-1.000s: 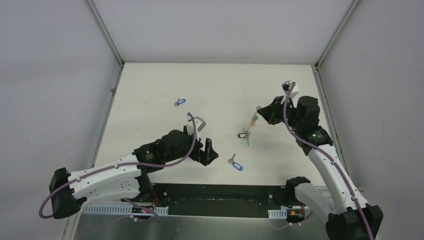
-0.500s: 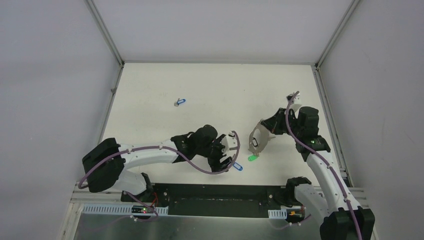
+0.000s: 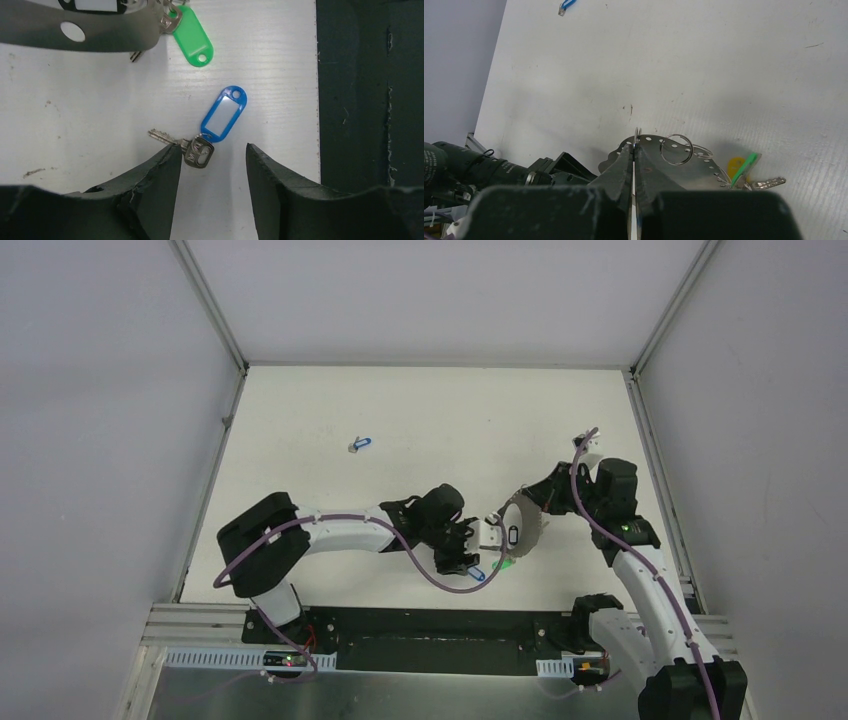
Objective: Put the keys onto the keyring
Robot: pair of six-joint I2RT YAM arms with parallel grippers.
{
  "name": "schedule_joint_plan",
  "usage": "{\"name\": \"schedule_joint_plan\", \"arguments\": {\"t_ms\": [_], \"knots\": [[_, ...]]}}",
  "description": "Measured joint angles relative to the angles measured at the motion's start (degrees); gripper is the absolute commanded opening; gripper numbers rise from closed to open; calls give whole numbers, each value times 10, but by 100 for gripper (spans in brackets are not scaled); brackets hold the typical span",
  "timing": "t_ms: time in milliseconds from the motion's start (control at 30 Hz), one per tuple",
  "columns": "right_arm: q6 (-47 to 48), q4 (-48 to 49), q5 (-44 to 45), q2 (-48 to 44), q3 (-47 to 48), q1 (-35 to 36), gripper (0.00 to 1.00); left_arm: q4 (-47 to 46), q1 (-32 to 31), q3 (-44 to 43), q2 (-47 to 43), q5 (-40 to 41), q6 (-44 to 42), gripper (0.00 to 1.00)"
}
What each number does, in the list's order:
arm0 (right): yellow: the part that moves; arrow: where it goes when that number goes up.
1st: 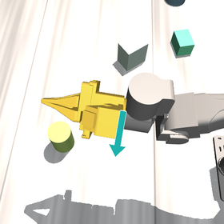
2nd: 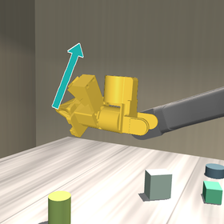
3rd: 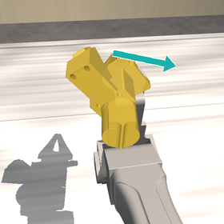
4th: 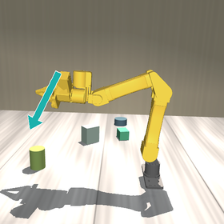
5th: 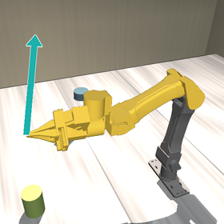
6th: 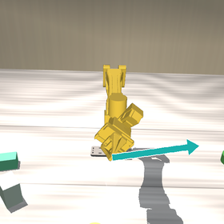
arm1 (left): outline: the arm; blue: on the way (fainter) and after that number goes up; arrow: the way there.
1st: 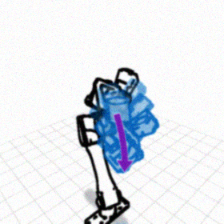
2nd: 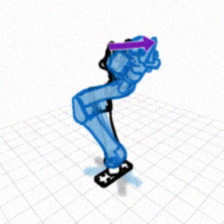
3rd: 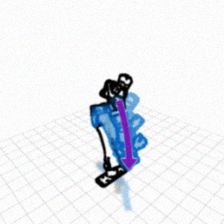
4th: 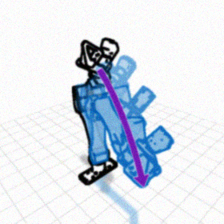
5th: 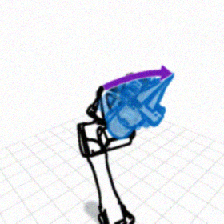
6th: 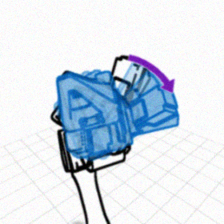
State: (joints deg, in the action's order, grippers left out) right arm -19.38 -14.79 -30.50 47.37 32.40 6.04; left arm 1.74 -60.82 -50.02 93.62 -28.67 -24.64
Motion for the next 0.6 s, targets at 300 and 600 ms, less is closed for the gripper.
{"name": "schedule_joint_plan", "arguments": {"t_ms": [300,600], "knots": [[5,-2,1,-1,0,-5,0,32,0,-48,49,0,-45,35],[11,-6,3,1,0,-7,0,43,0,-52,68,-1,-65,16]]}}
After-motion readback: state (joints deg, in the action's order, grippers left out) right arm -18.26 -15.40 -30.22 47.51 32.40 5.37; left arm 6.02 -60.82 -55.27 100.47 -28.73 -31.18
